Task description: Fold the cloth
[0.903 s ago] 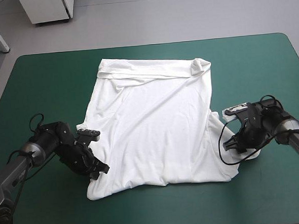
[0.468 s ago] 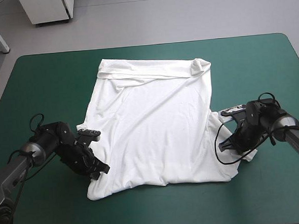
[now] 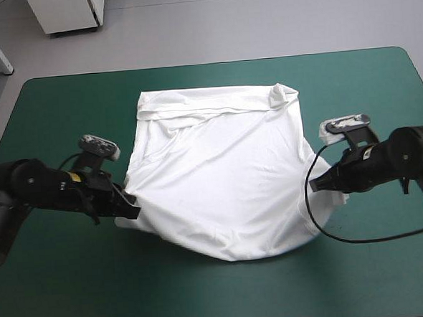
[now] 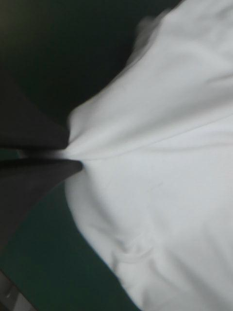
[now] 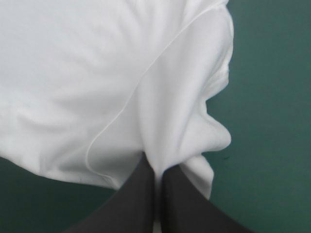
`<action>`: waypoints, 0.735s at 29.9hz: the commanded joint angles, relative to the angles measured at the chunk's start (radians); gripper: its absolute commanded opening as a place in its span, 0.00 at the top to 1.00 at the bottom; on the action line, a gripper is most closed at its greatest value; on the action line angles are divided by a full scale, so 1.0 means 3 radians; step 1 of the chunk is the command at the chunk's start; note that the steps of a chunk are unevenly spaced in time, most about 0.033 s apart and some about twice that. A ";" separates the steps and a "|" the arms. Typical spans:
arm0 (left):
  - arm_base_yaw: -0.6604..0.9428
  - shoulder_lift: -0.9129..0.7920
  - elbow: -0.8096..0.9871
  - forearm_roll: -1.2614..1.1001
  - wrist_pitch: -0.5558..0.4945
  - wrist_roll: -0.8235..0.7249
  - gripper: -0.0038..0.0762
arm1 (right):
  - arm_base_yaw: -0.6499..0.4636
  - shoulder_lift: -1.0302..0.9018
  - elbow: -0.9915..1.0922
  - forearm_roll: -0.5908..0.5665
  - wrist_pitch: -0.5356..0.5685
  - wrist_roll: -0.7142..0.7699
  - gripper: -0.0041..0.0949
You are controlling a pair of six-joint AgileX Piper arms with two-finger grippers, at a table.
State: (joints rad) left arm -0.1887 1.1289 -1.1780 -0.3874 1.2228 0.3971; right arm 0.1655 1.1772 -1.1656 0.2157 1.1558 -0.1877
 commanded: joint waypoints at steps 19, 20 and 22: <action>-0.0031 -0.0462 -0.3320 -0.0480 0.0182 -0.0023 0.96 | -0.0007 -0.0724 -0.3210 -0.0047 -0.0086 0.0261 0.98; -0.0031 -0.0456 -0.3368 -0.0521 0.0182 -0.0036 0.96 | -0.0007 -0.0724 -0.3243 -0.0047 -0.0134 0.0261 0.98; -0.0031 -0.0449 -0.3429 -0.0581 0.0188 -0.0104 0.96 | -0.0007 -0.0724 -0.3313 -0.0031 -0.0271 0.0261 0.98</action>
State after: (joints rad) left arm -0.1894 0.9739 -2.1700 -0.5166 1.2614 0.3932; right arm 0.1655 0.9537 -2.1188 0.2074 1.2156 -0.1100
